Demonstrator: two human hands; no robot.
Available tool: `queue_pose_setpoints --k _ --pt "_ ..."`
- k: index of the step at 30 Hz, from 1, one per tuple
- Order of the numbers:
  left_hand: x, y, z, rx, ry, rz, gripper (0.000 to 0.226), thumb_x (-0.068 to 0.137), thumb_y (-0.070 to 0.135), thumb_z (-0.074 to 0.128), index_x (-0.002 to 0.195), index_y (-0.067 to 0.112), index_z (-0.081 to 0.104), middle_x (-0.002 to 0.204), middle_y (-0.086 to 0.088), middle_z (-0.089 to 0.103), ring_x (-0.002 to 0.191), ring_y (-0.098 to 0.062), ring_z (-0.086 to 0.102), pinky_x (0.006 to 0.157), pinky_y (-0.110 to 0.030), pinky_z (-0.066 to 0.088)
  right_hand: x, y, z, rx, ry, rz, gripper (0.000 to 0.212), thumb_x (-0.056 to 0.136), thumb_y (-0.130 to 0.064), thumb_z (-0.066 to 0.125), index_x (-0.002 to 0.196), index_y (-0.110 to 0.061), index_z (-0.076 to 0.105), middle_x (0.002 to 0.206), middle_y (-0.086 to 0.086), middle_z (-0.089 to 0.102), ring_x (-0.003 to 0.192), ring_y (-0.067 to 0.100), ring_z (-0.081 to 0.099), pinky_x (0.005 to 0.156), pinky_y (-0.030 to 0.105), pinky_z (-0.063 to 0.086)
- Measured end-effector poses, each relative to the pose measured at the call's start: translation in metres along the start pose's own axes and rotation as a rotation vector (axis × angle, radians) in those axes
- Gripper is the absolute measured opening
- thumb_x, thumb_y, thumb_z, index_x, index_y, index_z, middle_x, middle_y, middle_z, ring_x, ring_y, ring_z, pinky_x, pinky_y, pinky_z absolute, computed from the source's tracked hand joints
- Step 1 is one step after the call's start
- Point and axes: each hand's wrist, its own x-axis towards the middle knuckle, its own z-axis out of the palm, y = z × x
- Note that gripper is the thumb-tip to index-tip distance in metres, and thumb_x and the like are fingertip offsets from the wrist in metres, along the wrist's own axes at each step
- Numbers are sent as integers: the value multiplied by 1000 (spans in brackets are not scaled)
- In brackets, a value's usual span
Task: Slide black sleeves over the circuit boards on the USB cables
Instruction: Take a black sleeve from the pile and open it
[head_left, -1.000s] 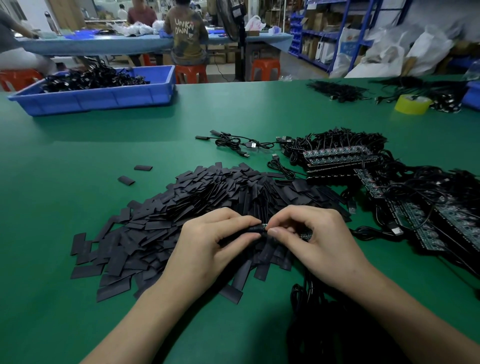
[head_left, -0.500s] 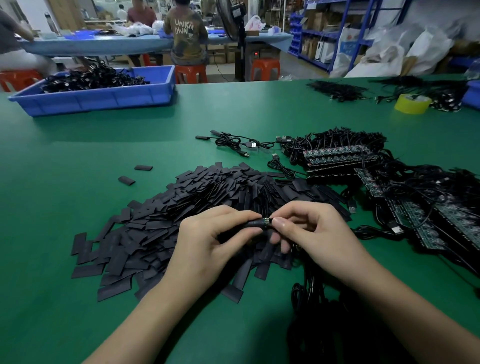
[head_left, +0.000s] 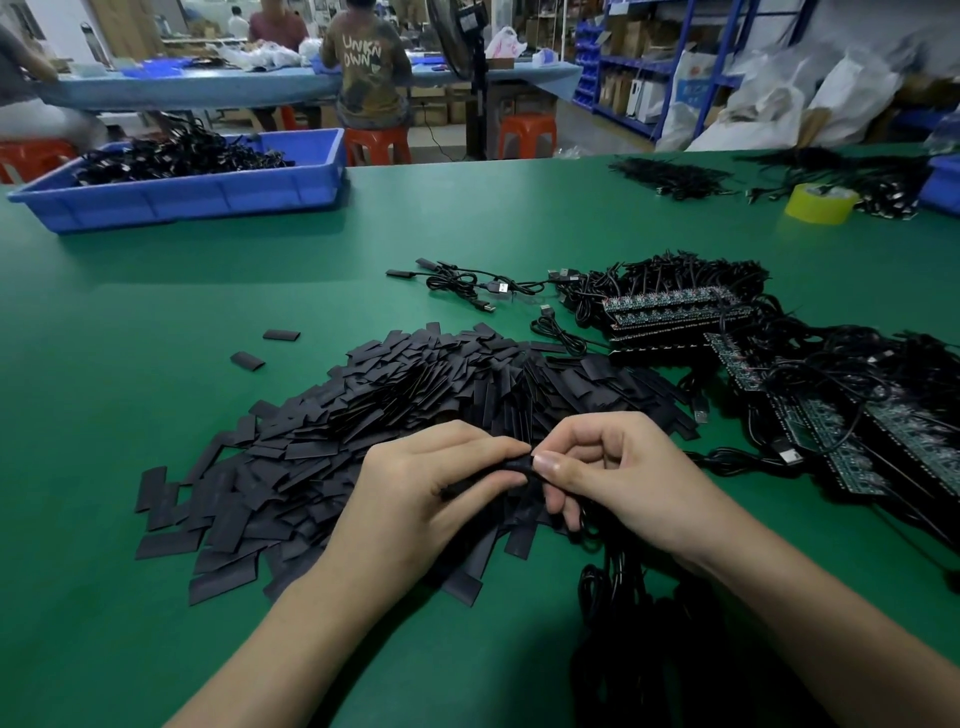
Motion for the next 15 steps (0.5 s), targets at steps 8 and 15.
queue_pose_setpoints --k 8,15 --pt "5 7 -4 -26 228 -240 27 78 30 84 101 18 80 91 12 75 84 -4 71 80 -13 51 2 4 1 -31 134 -110 12 96 -18 67 87 -19 74 74 8 75 58 16 67 61 25 54" --pt "3 9 2 -172 272 -428 15 80 32 77 93 25 80 87 18 77 85 -3 73 79 -17 55 0 1 -1 63 111 -114 9 97 -13 69 91 -15 75 81 12 77 66 26 74 64 24 56"
